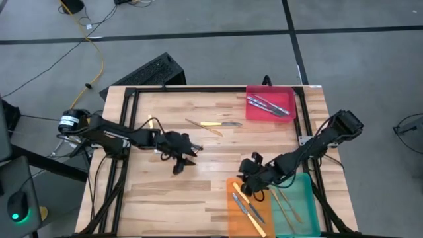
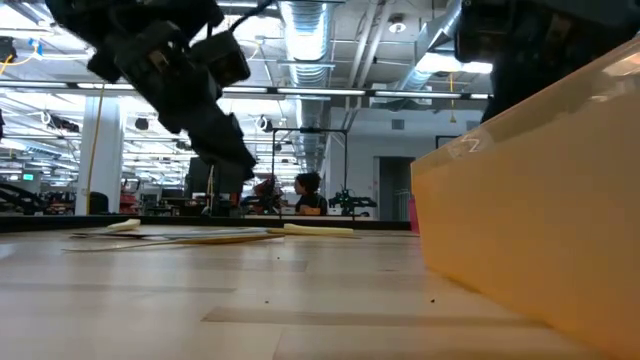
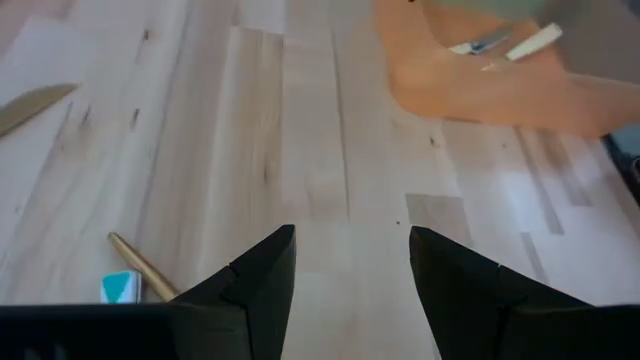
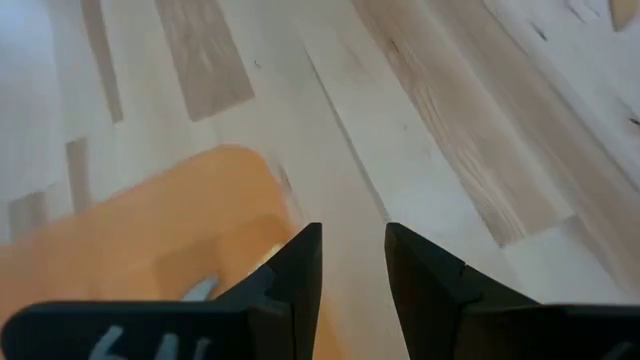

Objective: Sort silverware by color (type)
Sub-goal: Put the gold knife into the orange bin

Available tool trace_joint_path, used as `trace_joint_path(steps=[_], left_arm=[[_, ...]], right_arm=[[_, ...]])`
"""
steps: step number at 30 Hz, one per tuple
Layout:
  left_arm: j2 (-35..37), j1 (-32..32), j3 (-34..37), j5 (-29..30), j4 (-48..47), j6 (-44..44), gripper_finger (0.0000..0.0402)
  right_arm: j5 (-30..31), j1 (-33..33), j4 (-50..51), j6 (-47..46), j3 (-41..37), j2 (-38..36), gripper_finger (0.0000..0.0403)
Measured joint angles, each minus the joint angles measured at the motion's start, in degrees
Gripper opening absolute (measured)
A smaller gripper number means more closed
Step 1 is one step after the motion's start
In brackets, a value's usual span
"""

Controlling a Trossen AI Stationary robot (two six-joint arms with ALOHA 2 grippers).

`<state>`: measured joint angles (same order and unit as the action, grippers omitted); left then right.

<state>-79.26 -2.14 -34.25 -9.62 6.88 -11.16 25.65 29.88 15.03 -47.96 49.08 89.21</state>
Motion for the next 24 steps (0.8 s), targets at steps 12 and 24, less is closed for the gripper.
trace_joint_path(steps=[12, 24], left_arm=[[0.22, 0.6, -12.25, 16.99, -14.34, 9.04, 0.018], [0.2, 17.15, -12.33, 6.42, -22.15, 23.72, 0.018]], right_arm=[[2.58, -3.02, -1.39, 3.49, 0.02, -5.76, 0.0136], [2.93, -1.69, -1.45, 4.5, 0.02, -7.06, 0.0136]])
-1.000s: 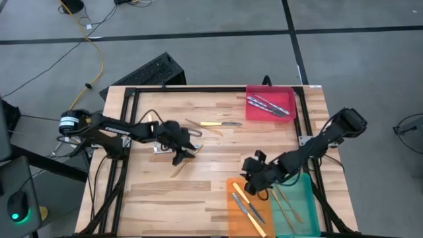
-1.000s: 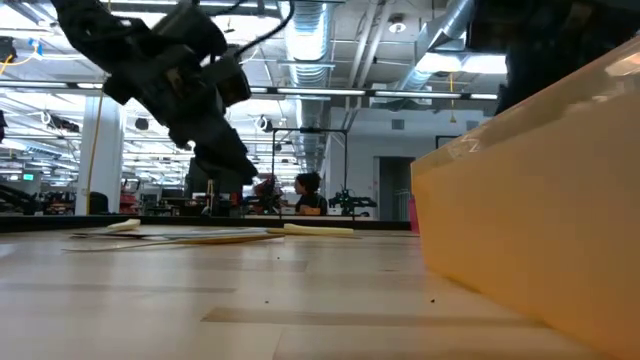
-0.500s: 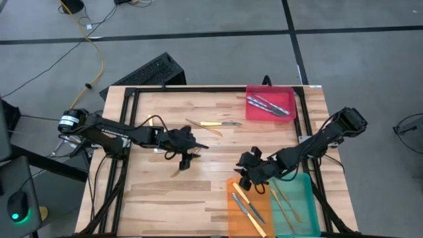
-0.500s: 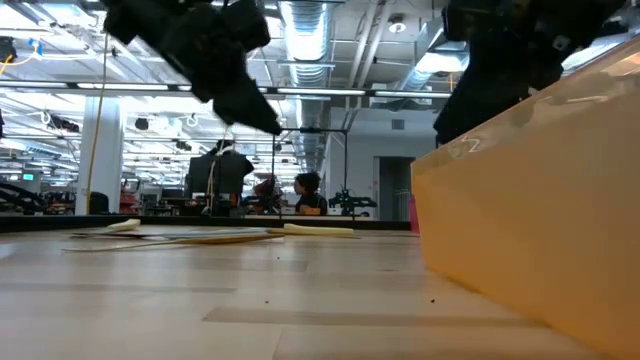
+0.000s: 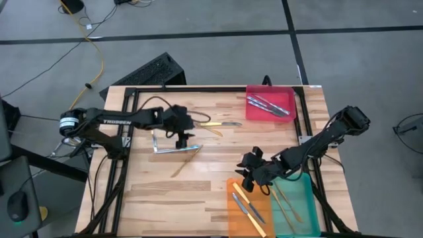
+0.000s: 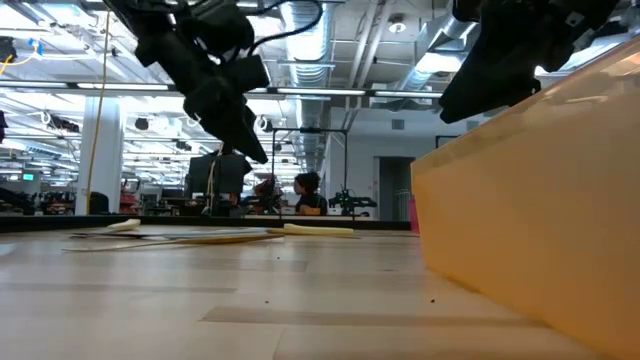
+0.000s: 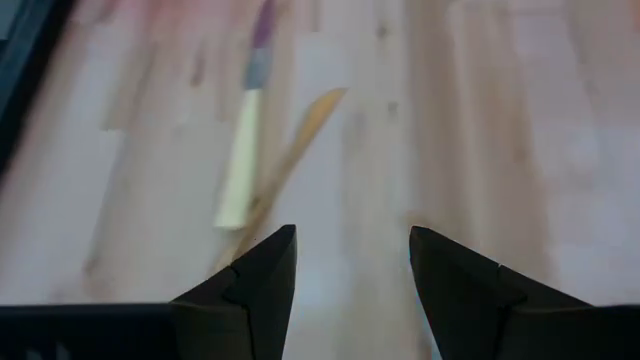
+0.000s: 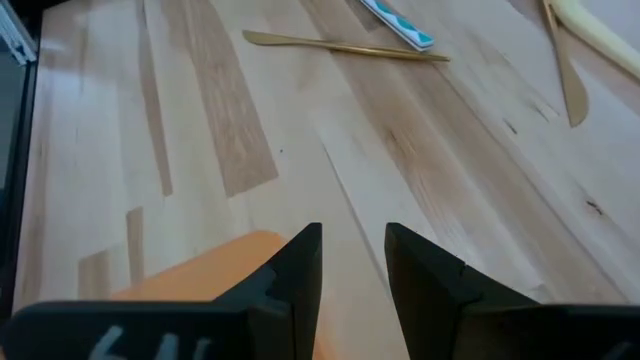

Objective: Sort silverware by color (type)
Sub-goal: Put the gold knife into the orange bin

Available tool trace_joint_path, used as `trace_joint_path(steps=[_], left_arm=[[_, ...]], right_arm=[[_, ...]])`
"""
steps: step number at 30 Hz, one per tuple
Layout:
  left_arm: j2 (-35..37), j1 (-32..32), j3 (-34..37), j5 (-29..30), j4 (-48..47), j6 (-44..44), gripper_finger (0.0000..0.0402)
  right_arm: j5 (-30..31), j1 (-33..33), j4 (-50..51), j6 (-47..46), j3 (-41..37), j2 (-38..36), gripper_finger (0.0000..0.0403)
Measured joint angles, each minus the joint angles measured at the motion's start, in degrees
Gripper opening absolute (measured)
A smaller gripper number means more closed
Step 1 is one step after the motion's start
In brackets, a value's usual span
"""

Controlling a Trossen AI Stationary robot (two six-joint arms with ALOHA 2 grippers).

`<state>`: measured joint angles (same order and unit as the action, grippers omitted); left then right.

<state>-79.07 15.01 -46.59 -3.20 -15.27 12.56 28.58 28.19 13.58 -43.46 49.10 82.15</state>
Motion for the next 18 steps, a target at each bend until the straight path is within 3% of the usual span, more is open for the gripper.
trace_joint_path(steps=[6, 12, 18], left_arm=[[-0.21, 6.91, 0.0, -6.67, 0.31, 7.94, 0.018], [-5.61, 9.95, -0.02, -12.53, 3.85, 13.86, 0.018], [-12.61, 11.63, -0.75, -10.83, 3.9, 18.21, 0.018]], right_arm=[[0.02, -0.12, 0.02, 0.49, 0.0, 0.0, 0.0136], [0.02, -0.63, -0.01, 0.92, 0.0, 0.0, 0.0136], [0.02, -0.57, -0.5, 1.51, 0.0, 0.0, 0.0136]])
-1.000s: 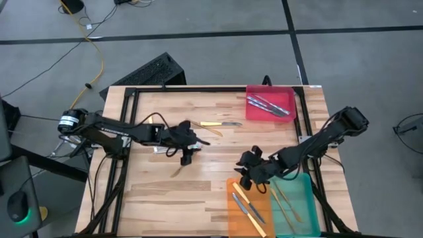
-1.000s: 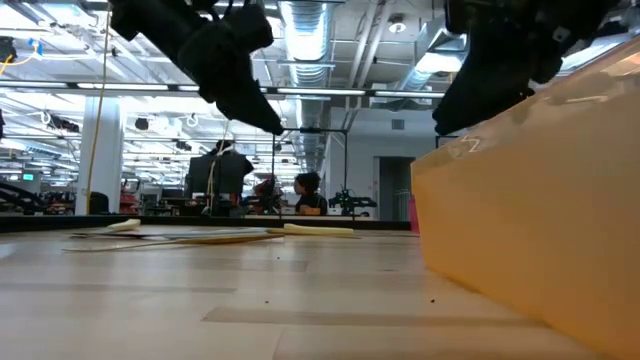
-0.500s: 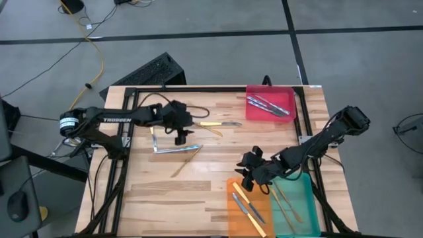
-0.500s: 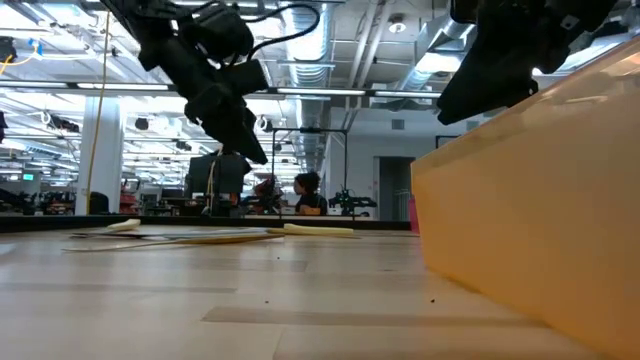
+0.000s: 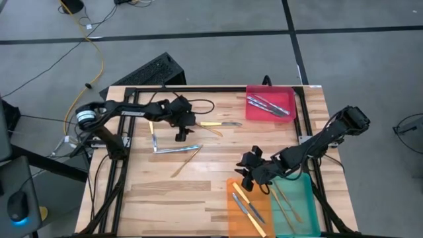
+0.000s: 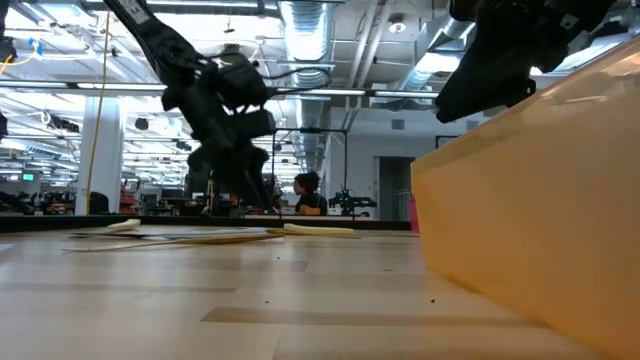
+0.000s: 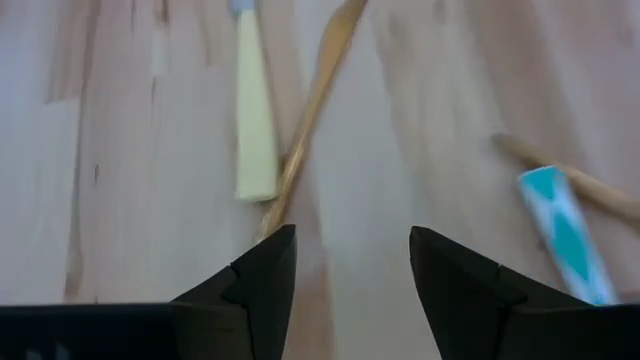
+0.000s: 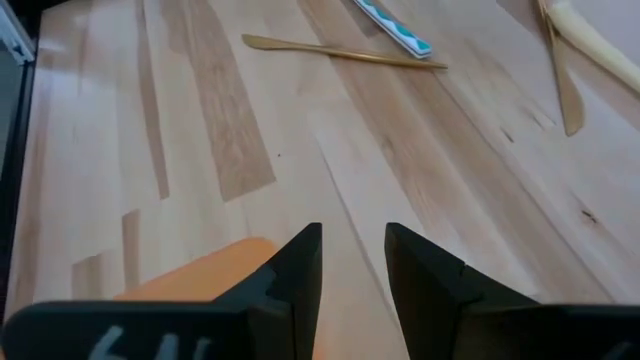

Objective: Sort silverware by color (type)
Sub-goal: Put the gold knife into the orange bin

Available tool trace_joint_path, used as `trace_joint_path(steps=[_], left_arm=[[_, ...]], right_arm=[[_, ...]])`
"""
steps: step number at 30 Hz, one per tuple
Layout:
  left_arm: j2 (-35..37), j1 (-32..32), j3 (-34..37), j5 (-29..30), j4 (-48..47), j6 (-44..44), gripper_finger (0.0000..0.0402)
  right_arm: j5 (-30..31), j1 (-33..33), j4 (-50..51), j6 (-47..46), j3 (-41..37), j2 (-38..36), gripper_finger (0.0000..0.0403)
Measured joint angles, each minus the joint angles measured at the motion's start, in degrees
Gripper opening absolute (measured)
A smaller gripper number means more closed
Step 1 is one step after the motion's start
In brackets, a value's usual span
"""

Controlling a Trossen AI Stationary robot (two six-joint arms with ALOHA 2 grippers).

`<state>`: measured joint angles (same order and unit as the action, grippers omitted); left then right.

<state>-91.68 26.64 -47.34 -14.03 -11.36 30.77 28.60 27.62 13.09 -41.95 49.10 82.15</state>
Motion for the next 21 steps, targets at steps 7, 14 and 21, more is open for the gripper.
trace_joint_path(steps=[7, 14, 21], left_arm=[[-2.24, 2.37, -2.21, -1.93, -0.19, 1.82, 0.018], [-2.23, 4.19, -2.46, -5.55, -0.73, 5.61, 0.018], [-2.23, 5.29, -2.46, -5.24, -0.72, 6.57, 0.018]], right_arm=[[0.0, -0.58, 0.13, 0.66, 0.0, 0.0, 0.0136], [0.0, -1.97, 0.06, 2.12, 0.0, 0.0, 0.0136], [-0.02, -3.06, 0.04, 2.1, 0.0, 0.0, 0.0136]])
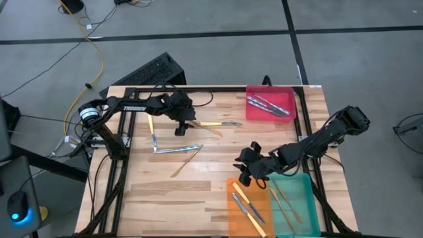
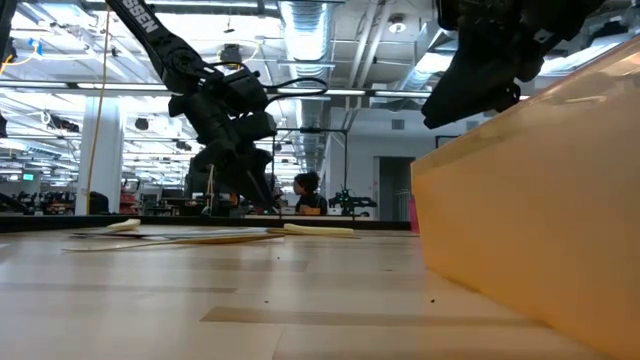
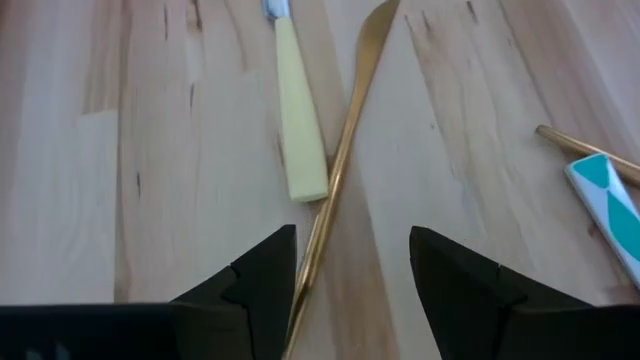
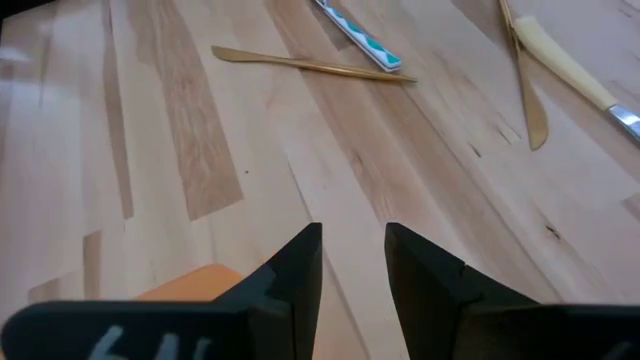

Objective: Sort silverware by color (type)
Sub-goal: Put the gold knife into the orange bin

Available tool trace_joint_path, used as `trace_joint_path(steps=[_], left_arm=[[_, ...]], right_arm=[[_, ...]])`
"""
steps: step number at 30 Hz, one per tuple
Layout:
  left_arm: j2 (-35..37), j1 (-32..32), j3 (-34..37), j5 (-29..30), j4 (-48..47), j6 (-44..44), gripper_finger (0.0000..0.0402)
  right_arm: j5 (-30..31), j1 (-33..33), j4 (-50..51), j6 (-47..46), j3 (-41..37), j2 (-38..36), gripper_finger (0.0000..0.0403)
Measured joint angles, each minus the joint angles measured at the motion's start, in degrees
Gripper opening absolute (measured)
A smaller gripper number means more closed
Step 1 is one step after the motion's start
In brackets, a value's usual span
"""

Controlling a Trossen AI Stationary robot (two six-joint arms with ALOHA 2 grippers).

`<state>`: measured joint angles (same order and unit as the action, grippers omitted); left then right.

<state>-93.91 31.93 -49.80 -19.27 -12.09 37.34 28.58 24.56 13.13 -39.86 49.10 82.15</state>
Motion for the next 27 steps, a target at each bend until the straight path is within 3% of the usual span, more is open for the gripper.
trace_joint_path(steps=[18, 27], left_arm=[[-0.1, 0.37, 0.02, 4.73, 0.02, 1.04, 0.018], [-13.17, -0.15, -11.71, 7.73, -10.88, -1.9, 0.018]], right_arm=[[0.0, 0.02, -0.5, -0.21, 0.0, 0.0, 0.0136], [-0.09, 0.02, -0.88, -0.17, -0.02, 0.0, 0.0136]])
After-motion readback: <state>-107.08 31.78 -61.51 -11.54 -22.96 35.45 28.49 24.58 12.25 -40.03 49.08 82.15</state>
